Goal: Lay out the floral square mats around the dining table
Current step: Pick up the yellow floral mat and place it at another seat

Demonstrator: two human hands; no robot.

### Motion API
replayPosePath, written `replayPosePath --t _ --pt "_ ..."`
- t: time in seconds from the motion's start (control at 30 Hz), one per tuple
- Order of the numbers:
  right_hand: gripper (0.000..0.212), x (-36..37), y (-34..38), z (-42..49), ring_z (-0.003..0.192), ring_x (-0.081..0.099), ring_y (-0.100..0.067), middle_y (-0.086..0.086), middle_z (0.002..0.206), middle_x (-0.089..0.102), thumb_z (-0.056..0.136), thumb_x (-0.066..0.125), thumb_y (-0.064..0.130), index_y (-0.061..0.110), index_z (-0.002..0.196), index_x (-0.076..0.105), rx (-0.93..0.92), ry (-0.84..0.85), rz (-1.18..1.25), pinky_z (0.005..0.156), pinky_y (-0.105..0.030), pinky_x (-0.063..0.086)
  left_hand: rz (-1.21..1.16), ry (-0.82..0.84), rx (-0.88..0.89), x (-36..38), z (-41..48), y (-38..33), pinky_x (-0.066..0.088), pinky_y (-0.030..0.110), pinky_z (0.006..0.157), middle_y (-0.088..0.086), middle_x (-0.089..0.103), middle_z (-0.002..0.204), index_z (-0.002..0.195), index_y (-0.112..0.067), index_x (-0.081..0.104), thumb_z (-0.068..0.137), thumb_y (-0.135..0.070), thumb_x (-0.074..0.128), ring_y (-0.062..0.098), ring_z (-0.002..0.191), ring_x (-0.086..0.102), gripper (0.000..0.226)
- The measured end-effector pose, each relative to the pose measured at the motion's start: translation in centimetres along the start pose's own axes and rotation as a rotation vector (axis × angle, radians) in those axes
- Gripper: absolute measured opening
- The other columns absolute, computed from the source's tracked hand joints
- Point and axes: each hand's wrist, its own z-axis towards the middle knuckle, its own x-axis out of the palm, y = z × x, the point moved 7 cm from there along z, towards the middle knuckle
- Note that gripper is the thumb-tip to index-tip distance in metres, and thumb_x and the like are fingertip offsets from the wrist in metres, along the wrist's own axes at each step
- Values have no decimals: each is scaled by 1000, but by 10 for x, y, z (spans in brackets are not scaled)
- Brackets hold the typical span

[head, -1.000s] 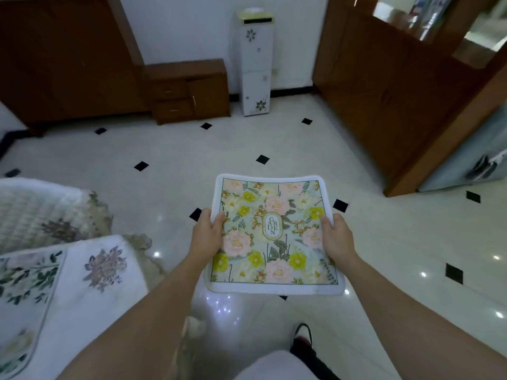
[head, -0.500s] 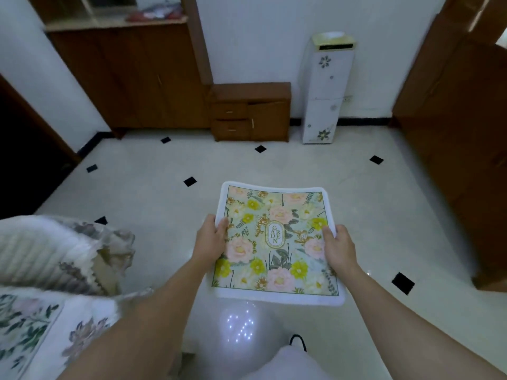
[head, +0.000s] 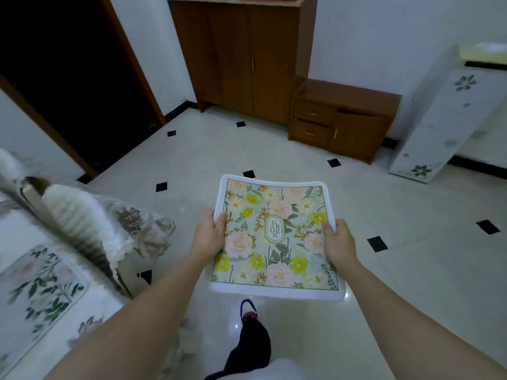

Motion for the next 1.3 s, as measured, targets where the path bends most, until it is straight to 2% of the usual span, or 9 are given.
replayPosePath --t 0.17,0.43,0.57,0.77,0.9,1.03,1.3 --pt "29 66 61 78 83 60 -32 -13 91 61 102 41 35 7 102 49 -68 70 -47 76 -42 50 -16 -83 -28 -31 89 16 57 44 71 4 68 93 105 -18 50 101 -45 41 22 81 68 29" --pt "28 192 189 213 79 56 -27 -10 90 58 102 41 35 9 104 49 -170 150 -108 68 -36 43 -103 -187 -100 -103 256 28 48 31 60 3 65 90 104 -12 51 102 -38 42 18 79 64 28" --pt "26 243 243 262 84 56 -29 -9 93 58 102 41 36 11 105 48 -199 176 -129 70 -35 40 -113 -226 -128 -138 322 26 46 28 59 -3 62 87 107 -13 51 103 -38 41 13 77 62 27" --pt "27 311 292 324 86 59 -32 -12 97 61 101 41 36 10 104 48 -223 233 -161 72 -36 44 -136 -274 -149 -172 397 34 50 34 66 2 64 93 104 -17 51 103 -37 41 19 83 64 22" --pt "26 363 329 367 84 60 -31 -11 96 60 102 41 35 10 105 48 -254 283 -167 71 -37 48 -137 -328 -203 -194 449 49 56 43 74 3 65 92 100 -15 49 102 -40 41 21 83 66 26" --pt "27 415 366 419 85 61 -30 -10 96 62 101 41 36 12 107 50 -274 329 -161 74 -39 51 -139 -371 -241 -213 508 57 57 42 73 3 66 95 103 -18 50 102 -41 41 19 83 67 25" --pt "28 540 465 525 72 57 -24 -12 87 60 102 41 35 8 104 50 -332 488 -180 58 -32 41 -119 -528 -365 -275 633 58 59 42 66 6 68 91 99 -18 50 101 -44 42 18 76 68 27"
